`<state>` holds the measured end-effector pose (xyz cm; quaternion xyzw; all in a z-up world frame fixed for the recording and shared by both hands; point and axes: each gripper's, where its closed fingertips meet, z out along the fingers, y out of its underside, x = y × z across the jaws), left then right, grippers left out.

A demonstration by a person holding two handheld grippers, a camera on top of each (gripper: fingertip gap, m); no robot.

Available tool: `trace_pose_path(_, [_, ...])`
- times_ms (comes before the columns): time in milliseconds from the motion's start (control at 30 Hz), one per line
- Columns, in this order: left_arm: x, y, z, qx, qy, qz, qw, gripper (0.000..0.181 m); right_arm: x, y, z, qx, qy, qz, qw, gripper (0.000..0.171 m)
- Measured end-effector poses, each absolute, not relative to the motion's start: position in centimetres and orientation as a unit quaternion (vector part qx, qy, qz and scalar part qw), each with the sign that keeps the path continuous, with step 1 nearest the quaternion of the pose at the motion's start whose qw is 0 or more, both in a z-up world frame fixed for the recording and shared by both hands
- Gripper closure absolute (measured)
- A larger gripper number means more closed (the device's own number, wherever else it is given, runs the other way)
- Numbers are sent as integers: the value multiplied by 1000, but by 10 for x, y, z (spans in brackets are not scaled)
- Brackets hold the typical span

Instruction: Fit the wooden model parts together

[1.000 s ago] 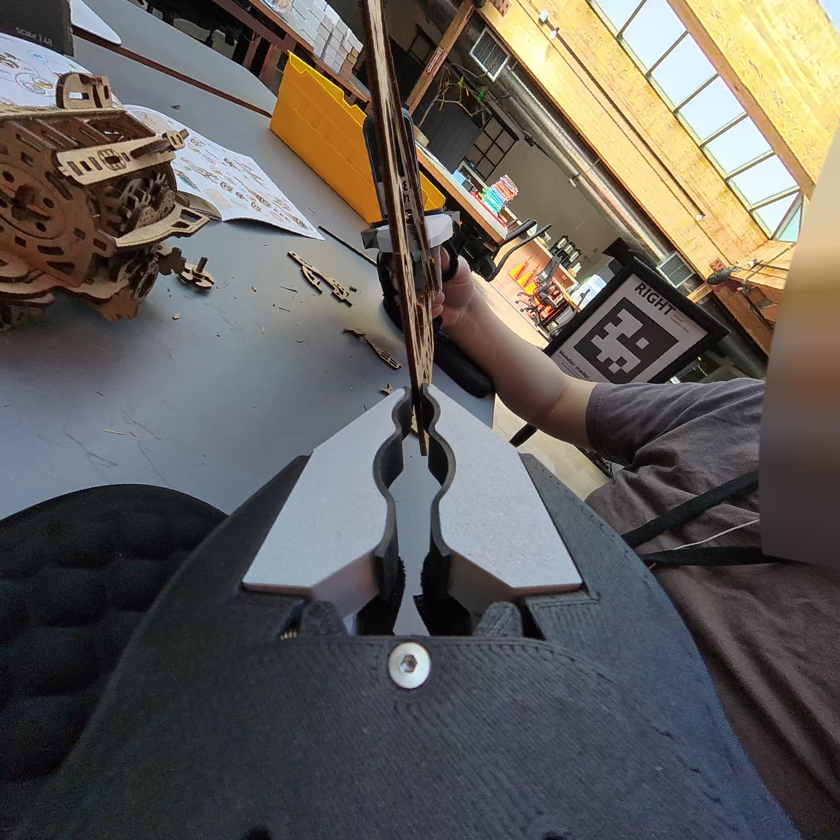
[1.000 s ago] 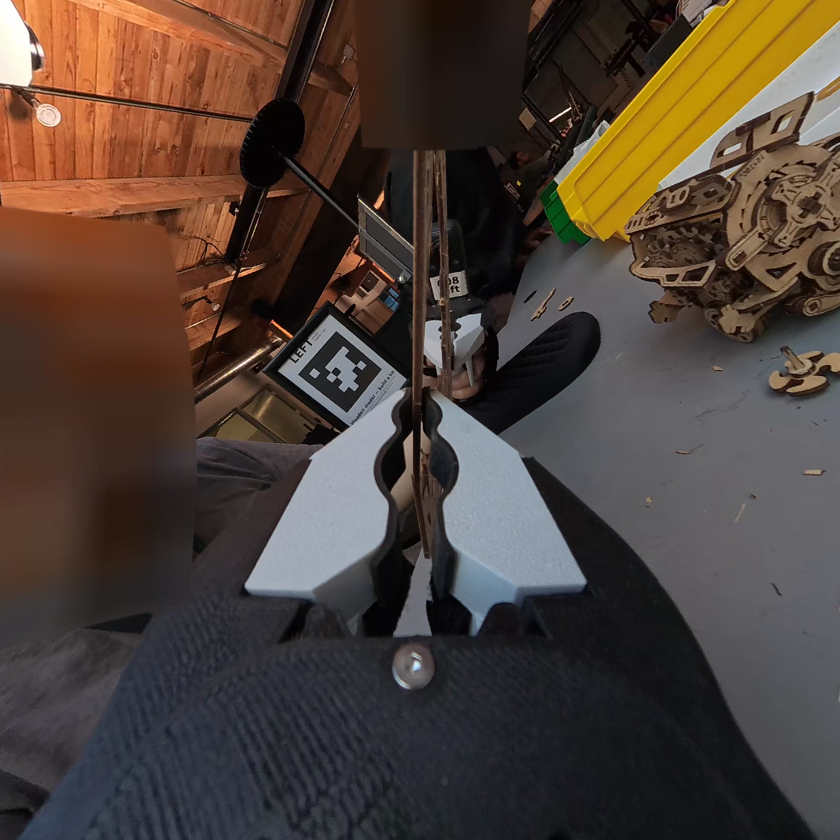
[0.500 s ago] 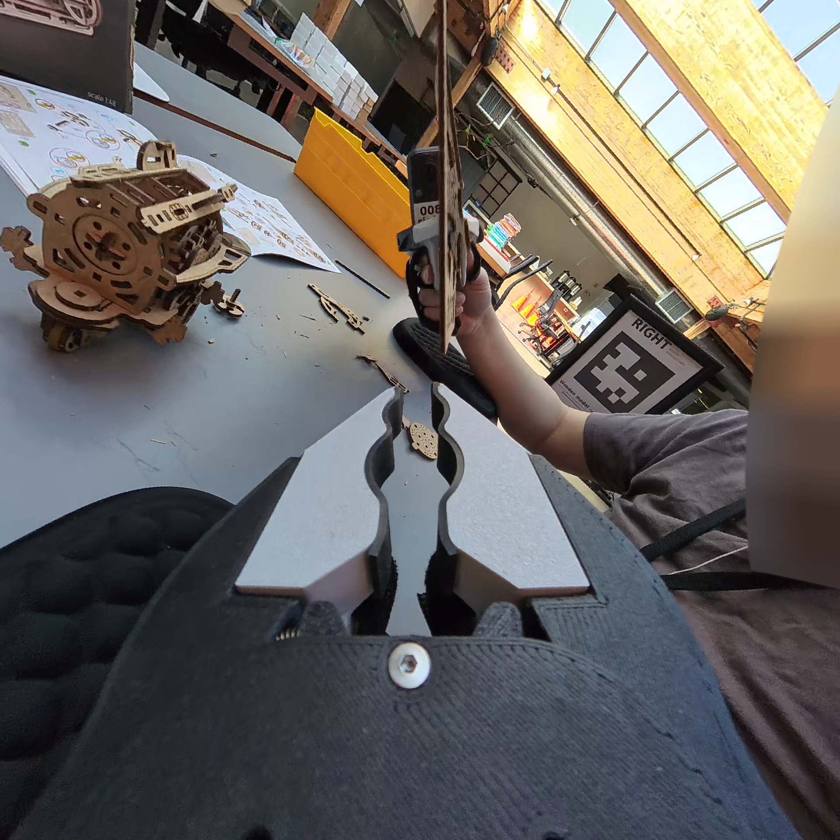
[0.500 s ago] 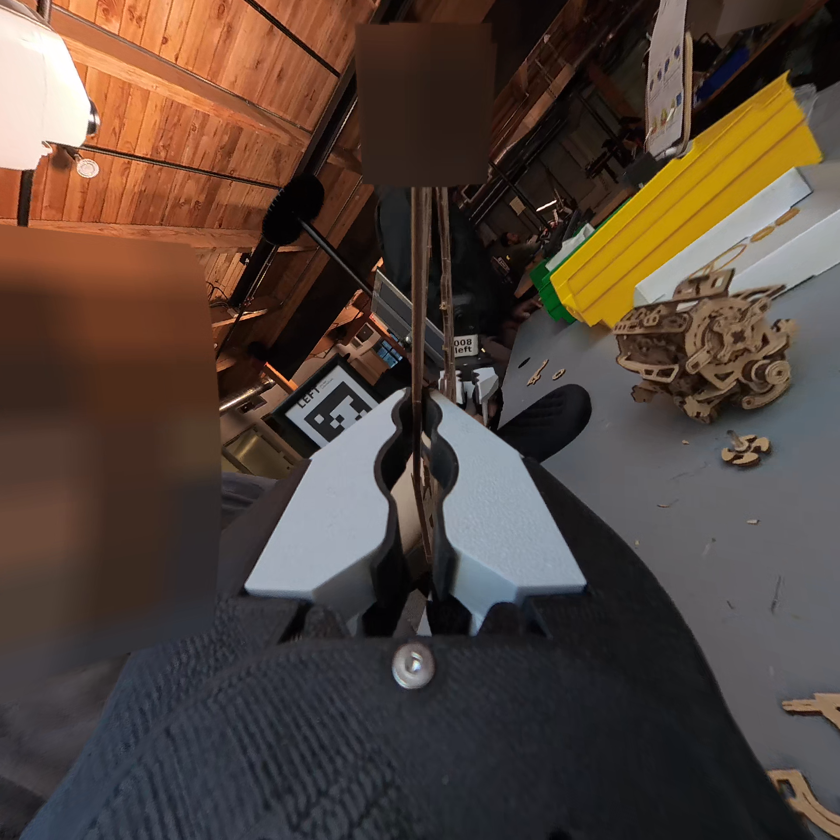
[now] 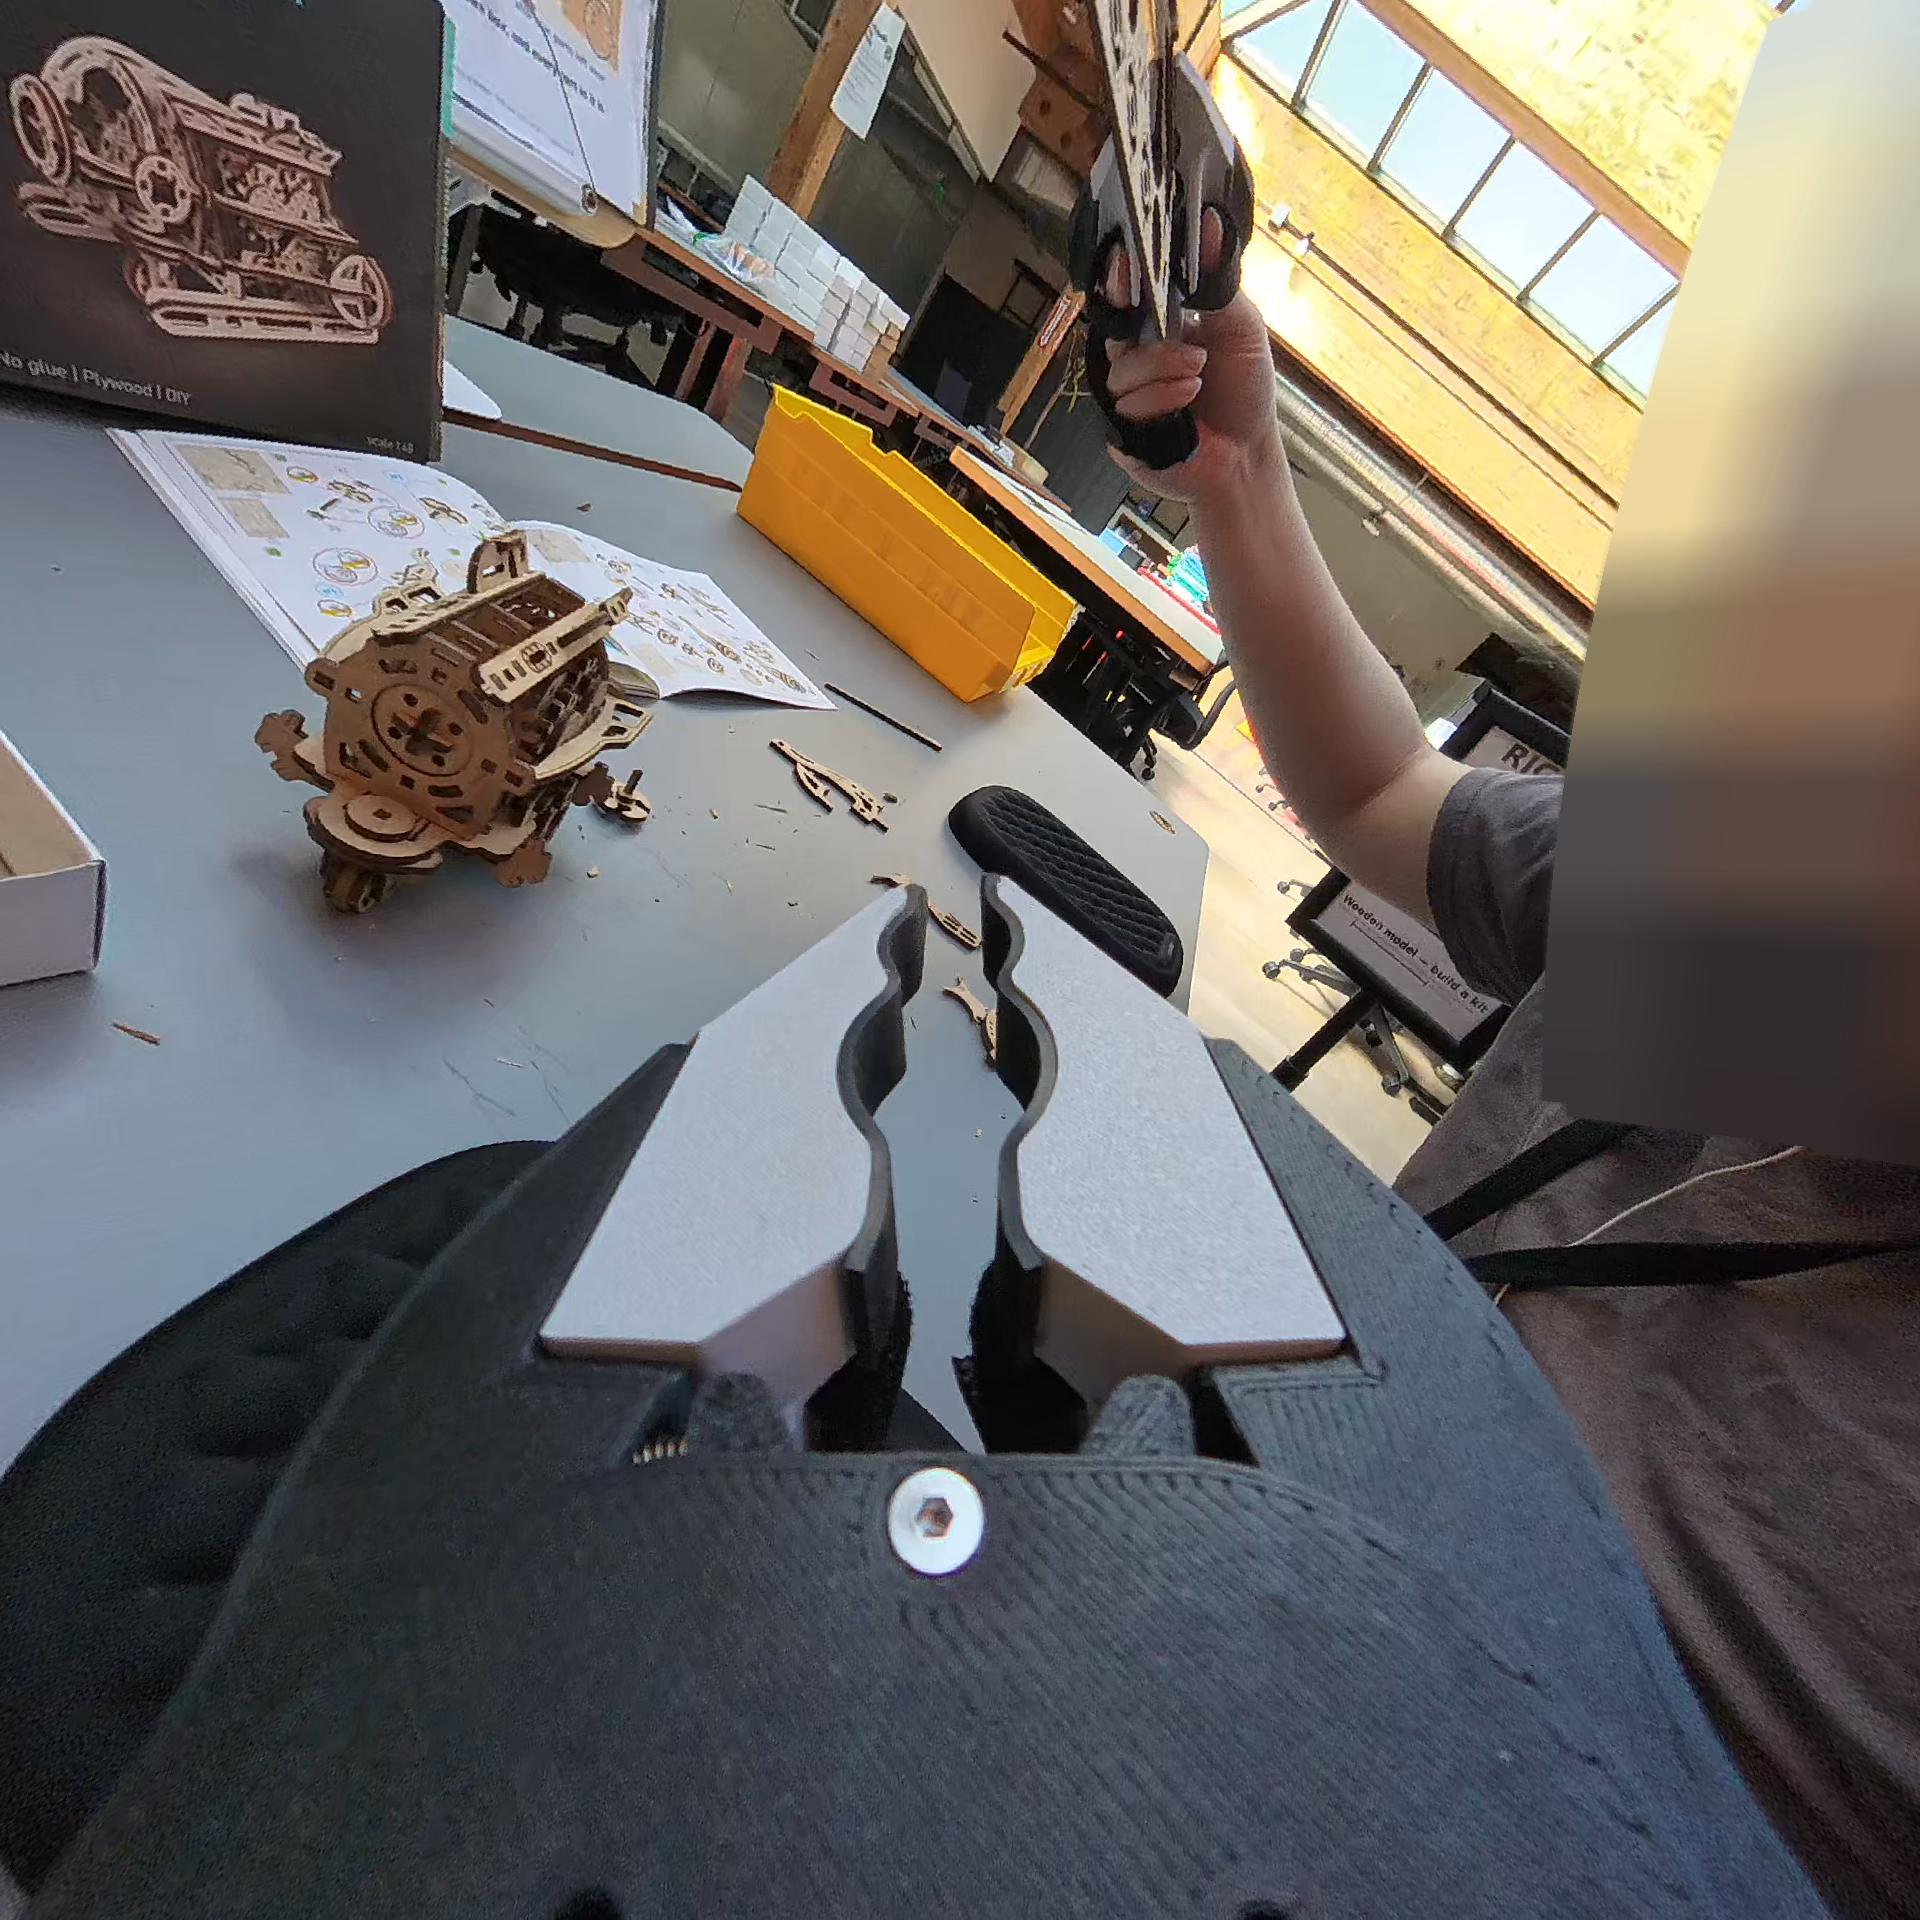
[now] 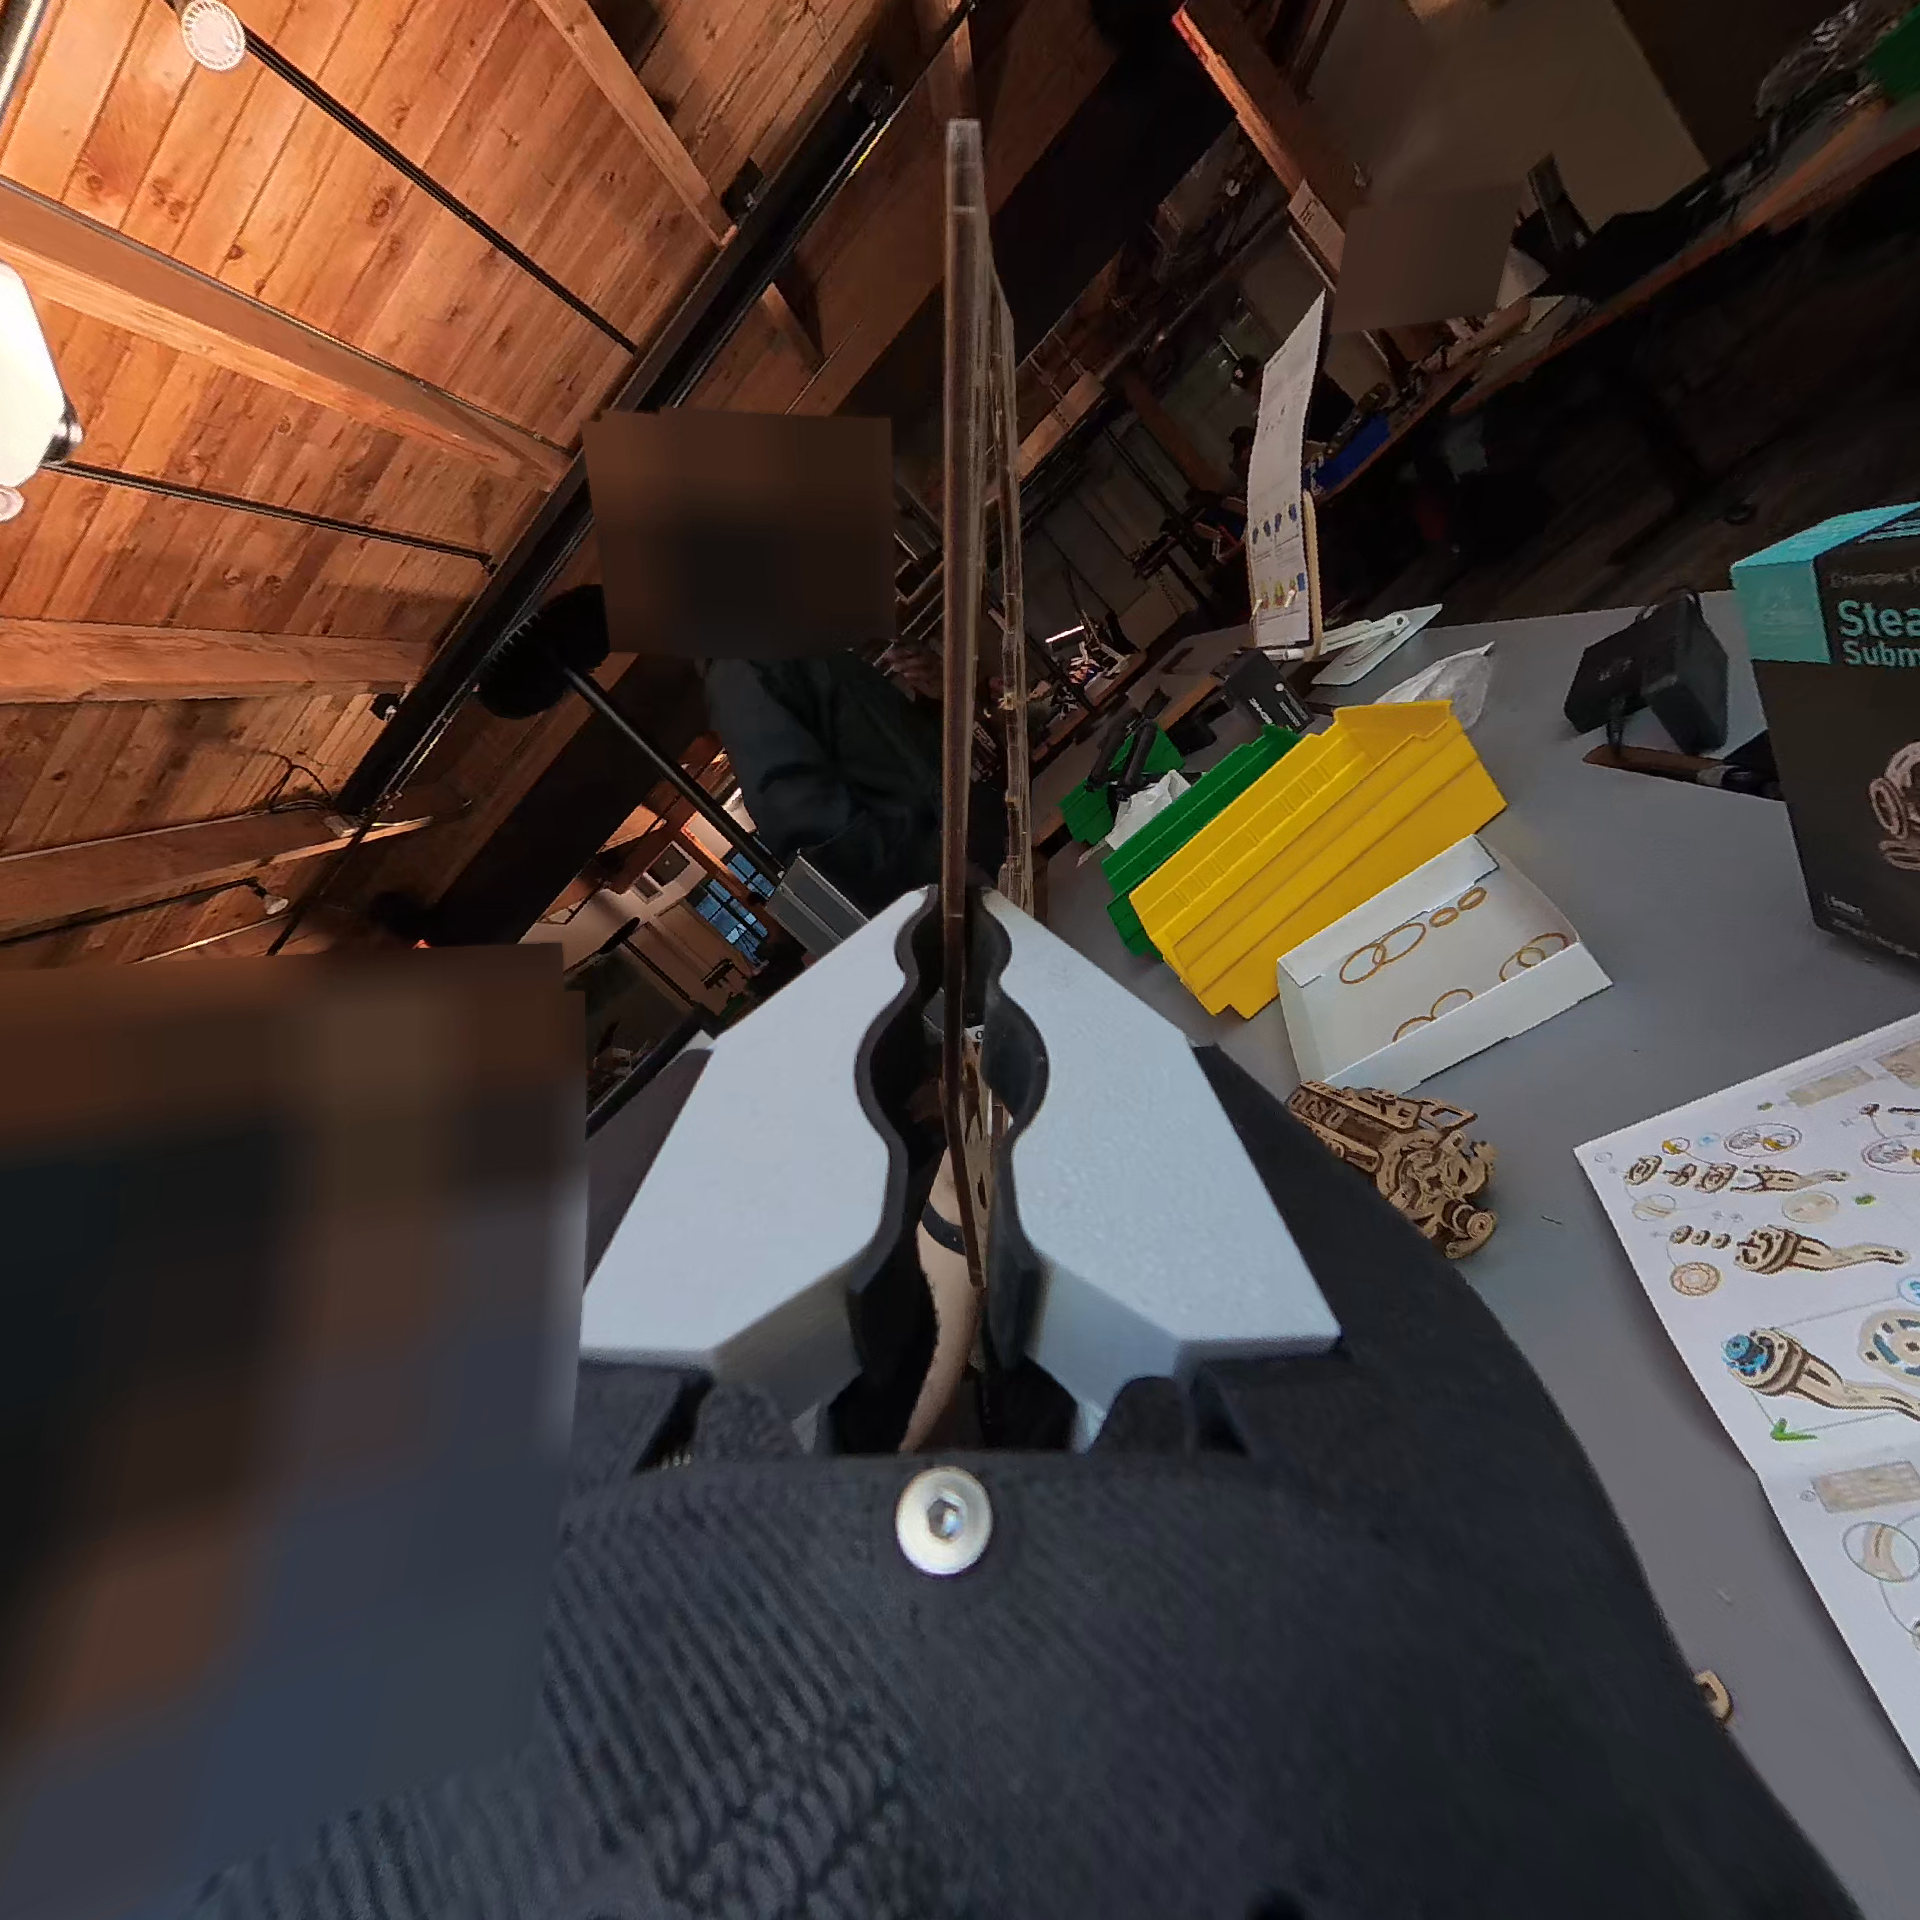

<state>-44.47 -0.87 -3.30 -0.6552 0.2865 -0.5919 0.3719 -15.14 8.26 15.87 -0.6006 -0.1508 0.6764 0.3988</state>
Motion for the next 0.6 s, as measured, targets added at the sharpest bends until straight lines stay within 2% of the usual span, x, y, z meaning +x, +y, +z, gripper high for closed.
trace_pose_path(367, [-441,-3,-20,-651,316,-586,365,173,-165,109,122,-584,-119,712,370,171])
trace_pose_path(600, [-426,0,-20,-655,316,-570,383,170,-179,83,89,-546,-129,752,347,171])
